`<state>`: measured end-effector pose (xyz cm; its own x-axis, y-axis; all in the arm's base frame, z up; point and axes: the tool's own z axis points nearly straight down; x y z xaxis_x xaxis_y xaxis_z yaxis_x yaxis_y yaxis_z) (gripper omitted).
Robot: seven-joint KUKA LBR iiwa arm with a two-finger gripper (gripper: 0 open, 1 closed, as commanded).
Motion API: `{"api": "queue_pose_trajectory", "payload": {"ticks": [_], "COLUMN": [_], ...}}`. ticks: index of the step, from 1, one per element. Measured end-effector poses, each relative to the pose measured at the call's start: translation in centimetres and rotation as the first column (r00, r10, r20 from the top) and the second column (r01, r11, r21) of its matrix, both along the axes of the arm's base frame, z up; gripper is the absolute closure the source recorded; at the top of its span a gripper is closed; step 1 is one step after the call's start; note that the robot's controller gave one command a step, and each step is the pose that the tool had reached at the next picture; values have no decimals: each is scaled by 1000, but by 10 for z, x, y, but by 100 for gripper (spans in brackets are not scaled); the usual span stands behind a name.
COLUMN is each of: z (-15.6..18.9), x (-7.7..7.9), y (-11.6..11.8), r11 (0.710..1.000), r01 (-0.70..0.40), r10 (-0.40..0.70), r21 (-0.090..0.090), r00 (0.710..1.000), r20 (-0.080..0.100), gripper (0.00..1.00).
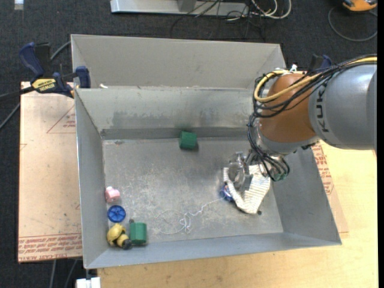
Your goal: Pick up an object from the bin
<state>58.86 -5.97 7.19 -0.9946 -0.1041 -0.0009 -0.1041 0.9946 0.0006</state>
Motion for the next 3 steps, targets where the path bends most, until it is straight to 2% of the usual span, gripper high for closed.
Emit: {"api": "queue_pose_trajectory", "payload": {"ticks": [3], "z": [0], "x": [0], "y": [0], "r11": [1000], "r01": [-1], "r10": [1], "r21": [0], "r00": [1000], "r20": [0], "gripper": [100]}}
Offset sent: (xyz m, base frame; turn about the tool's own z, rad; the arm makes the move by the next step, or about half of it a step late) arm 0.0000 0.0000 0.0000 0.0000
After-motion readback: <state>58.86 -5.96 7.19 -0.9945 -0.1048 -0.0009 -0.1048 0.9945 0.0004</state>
